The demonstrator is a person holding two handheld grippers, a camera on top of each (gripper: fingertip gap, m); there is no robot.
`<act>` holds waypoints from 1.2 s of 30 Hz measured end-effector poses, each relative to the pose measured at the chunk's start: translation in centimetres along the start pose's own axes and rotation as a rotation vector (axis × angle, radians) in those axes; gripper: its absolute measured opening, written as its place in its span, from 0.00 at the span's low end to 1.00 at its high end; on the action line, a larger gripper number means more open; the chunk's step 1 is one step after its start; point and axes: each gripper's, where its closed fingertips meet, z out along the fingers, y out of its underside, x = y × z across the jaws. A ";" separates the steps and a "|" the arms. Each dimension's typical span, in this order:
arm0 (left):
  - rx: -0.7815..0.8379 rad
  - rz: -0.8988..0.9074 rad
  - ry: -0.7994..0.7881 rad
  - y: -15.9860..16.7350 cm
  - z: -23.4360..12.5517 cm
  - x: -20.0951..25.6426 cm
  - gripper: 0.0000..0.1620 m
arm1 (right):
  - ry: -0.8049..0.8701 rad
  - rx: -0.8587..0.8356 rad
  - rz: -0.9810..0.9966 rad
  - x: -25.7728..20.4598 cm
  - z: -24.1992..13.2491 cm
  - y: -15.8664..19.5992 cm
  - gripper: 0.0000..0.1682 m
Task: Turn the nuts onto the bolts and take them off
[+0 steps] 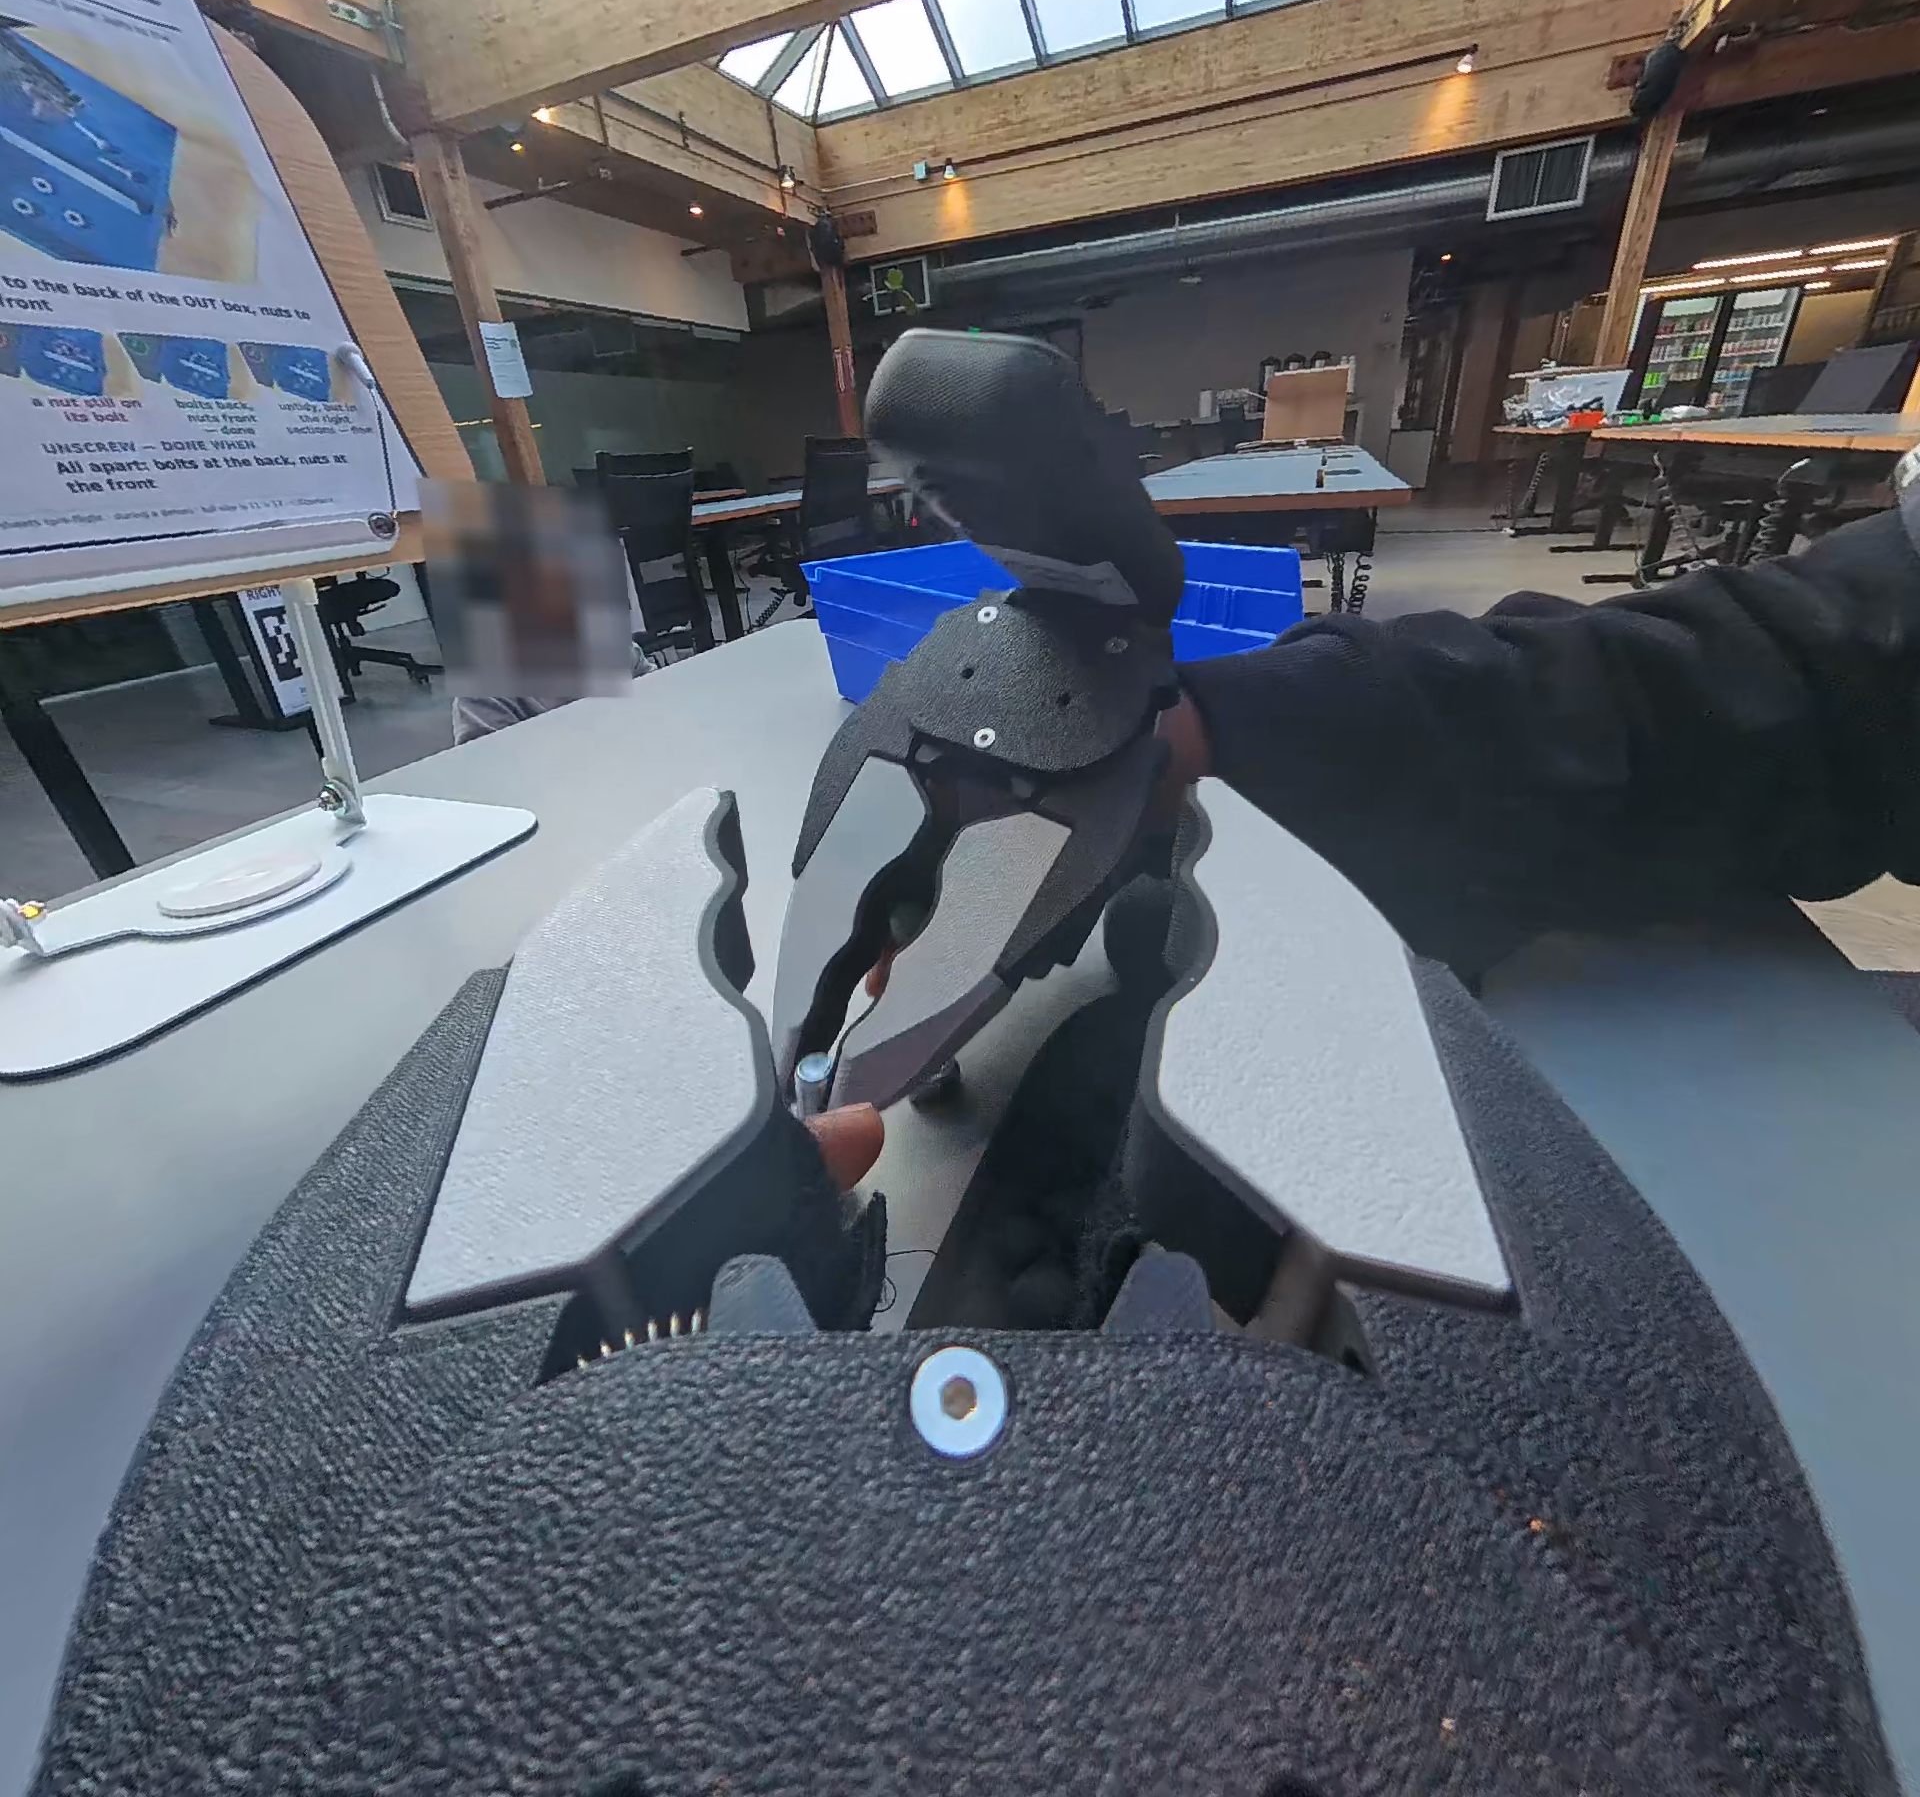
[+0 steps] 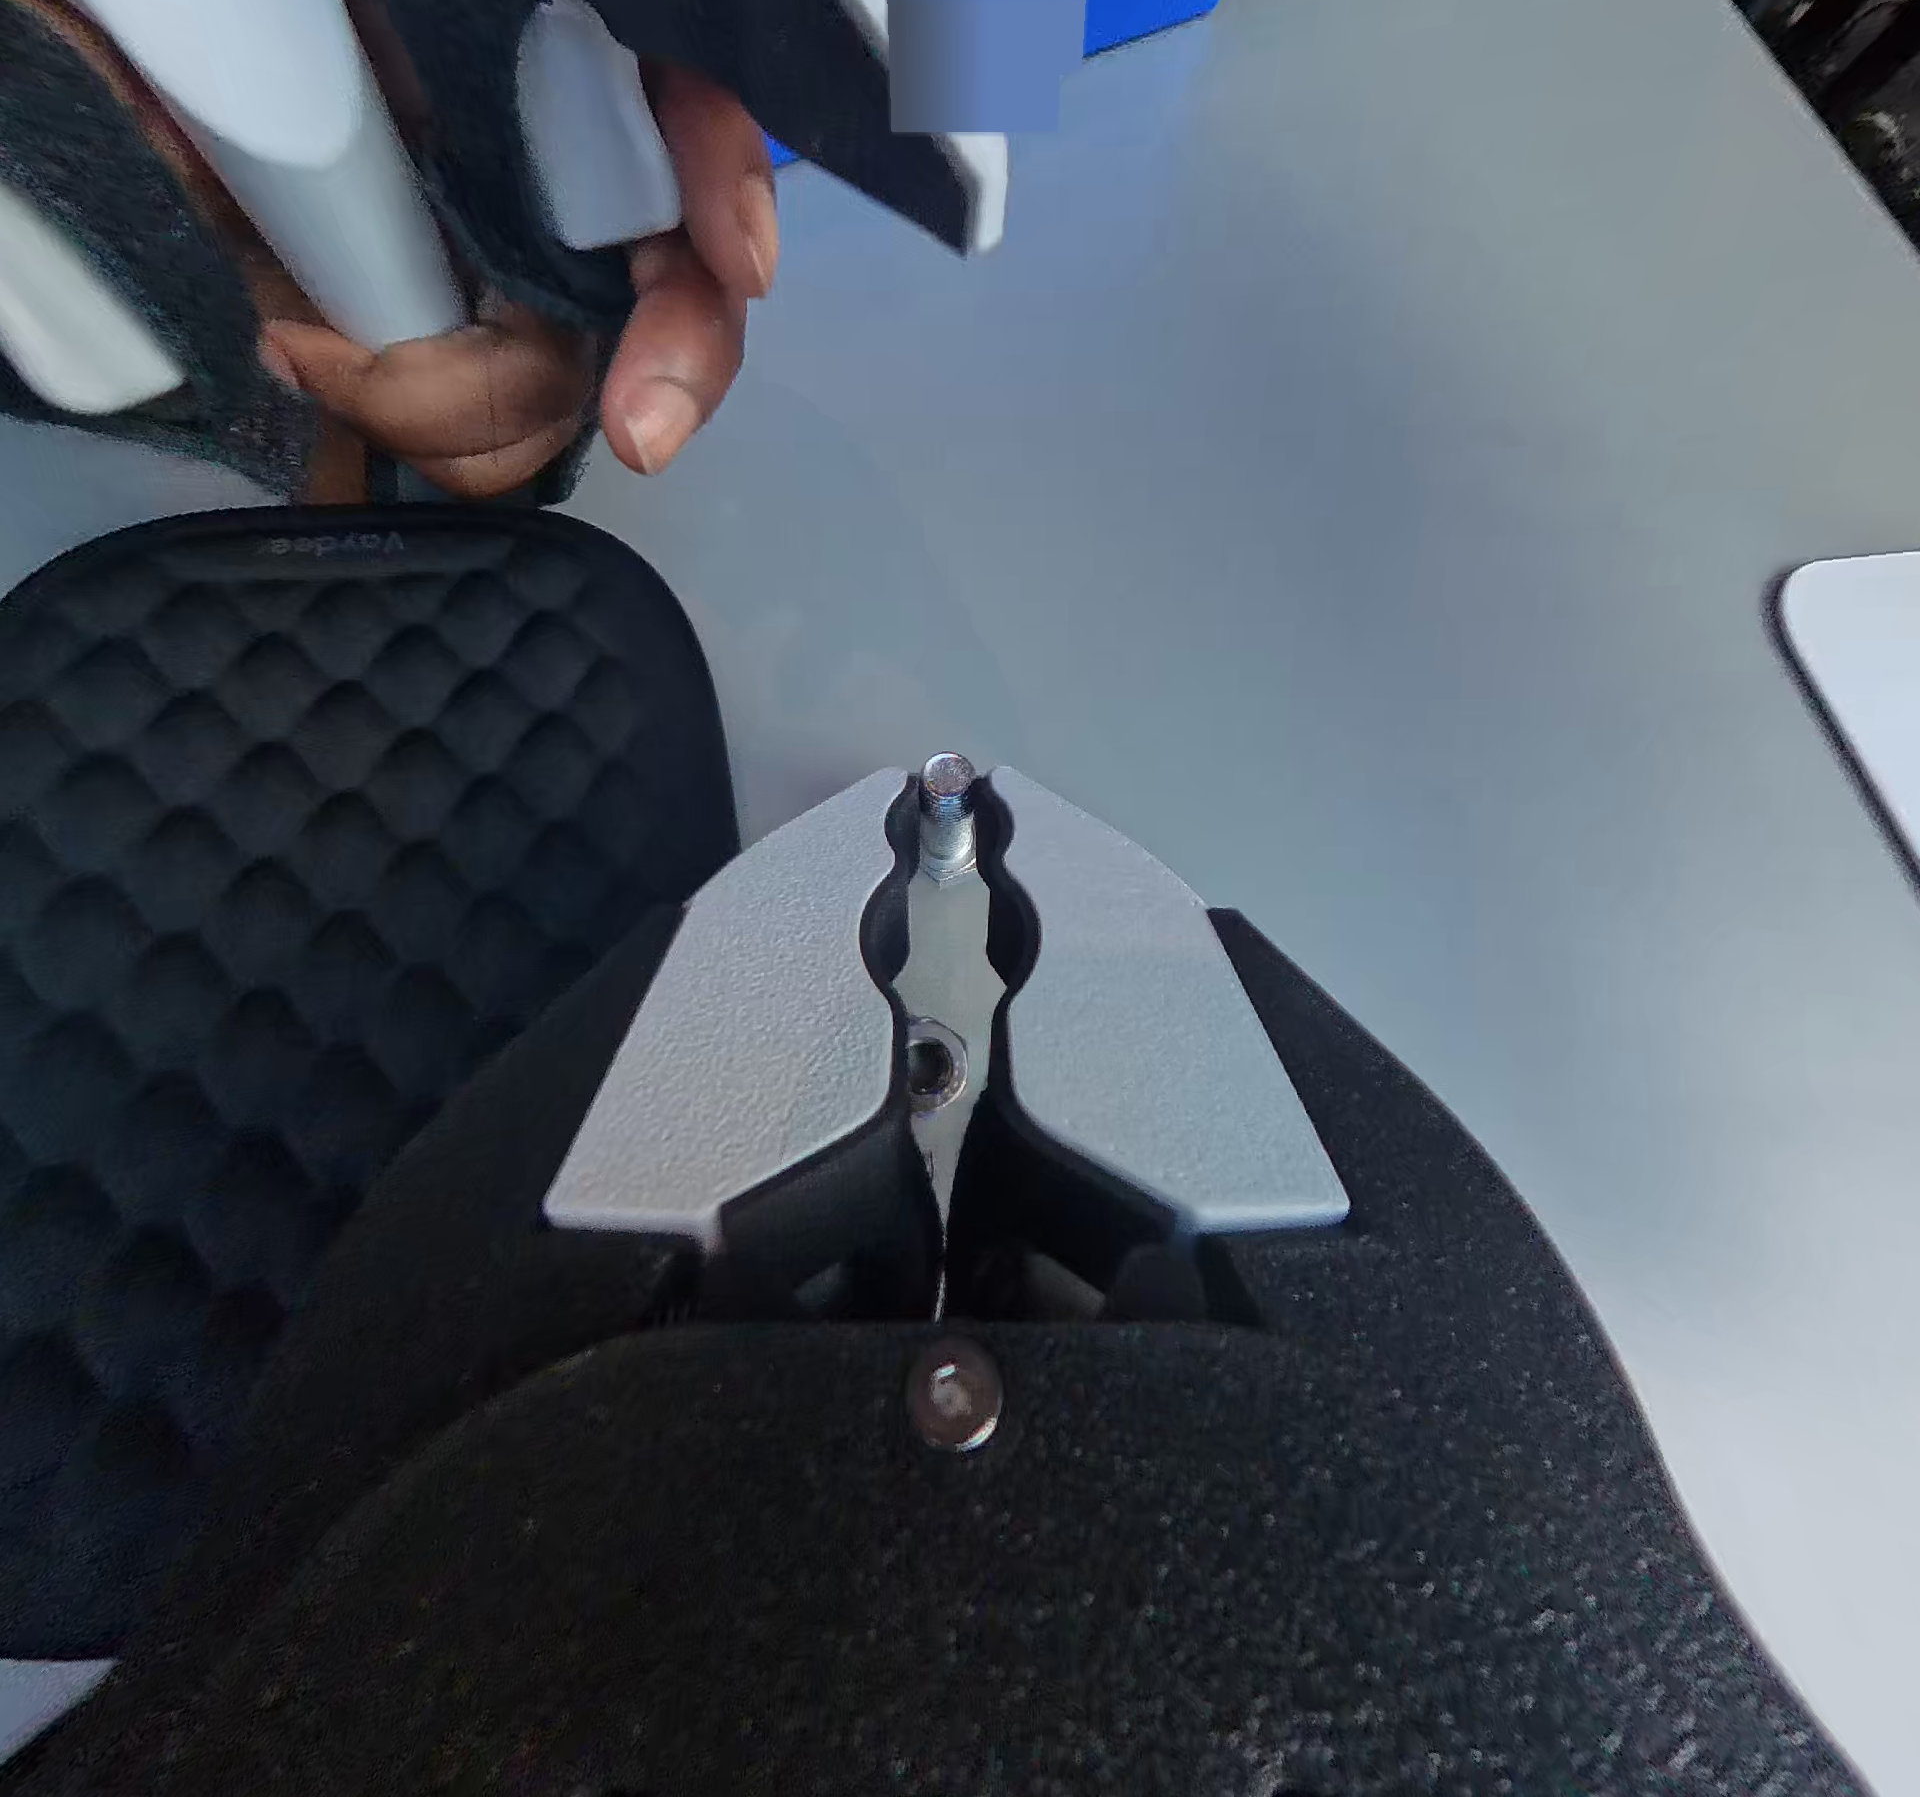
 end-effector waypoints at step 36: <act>-0.167 0.091 -0.144 1.6 1.0 -0.1 0.14 | -0.068 0.111 0.095 -4.1 -6.7 -9.4 0.05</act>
